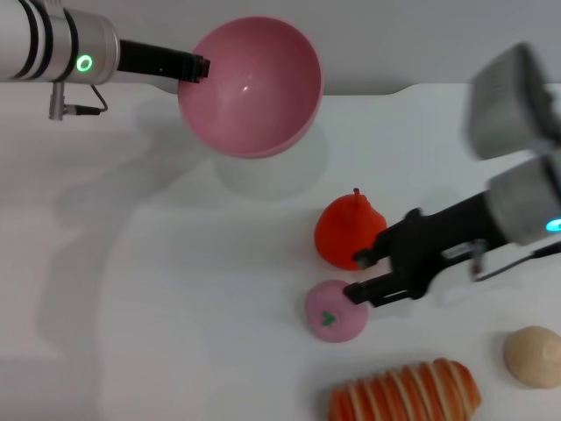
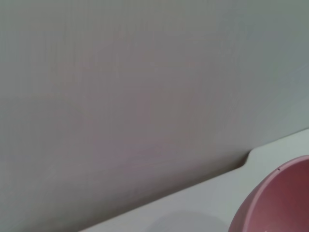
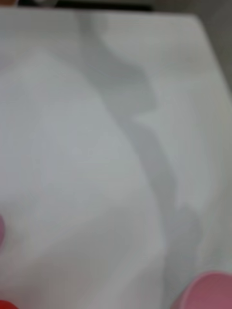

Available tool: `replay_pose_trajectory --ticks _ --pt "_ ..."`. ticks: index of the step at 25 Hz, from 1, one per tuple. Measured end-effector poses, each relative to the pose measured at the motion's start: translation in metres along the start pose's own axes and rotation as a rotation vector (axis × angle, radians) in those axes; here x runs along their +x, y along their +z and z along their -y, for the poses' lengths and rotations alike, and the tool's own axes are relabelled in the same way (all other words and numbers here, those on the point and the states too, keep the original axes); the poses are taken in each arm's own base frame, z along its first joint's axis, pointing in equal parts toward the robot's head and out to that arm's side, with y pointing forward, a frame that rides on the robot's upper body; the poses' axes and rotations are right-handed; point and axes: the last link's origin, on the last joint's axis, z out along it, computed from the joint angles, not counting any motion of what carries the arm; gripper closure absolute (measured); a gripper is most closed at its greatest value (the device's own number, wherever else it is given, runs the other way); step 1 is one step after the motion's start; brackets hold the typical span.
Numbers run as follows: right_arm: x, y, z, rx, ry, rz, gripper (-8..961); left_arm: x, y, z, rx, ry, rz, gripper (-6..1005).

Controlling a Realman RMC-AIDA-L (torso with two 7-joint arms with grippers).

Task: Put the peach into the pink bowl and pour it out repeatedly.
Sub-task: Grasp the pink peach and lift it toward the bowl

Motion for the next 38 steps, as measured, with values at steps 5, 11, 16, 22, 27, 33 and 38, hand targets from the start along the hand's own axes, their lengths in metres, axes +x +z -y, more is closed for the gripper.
replay_pose_trajectory --ticks 5,11,16,22,27,33,38 --pt "-0.006 0.035 0.004 0.014 0.01 -0.078 424 -0.005 0.001 -0.002 -0.008 0.0 0.014 953" --pt "-0.001 0.054 0.006 0.01 0.023 -0.132 432 -0.009 0.002 -0.003 -0.014 -0.001 0.023 953" --pt "0.0 0.059 0.01 0.033 0.046 -0.137 440 -0.01 0.001 -0.002 -0.013 0.004 0.024 953" --pt "-0.001 0.059 0.012 0.053 0.045 -0.126 449 -0.01 0.002 -0.002 -0.012 0.013 0.023 953" --pt "-0.003 0.057 0.009 0.043 0.045 -0.126 605 -0.01 0.002 -0.002 -0.011 0.013 0.022 953" --pt "-0.018 0.034 -0.011 0.016 -0.024 -0.088 875 -0.013 0.002 -0.002 -0.014 0.008 0.028 953" --pt "-0.039 -0.003 -0.027 0.065 -0.111 -0.015 908 -0.018 0.001 -0.002 -0.022 0.002 0.045 953"
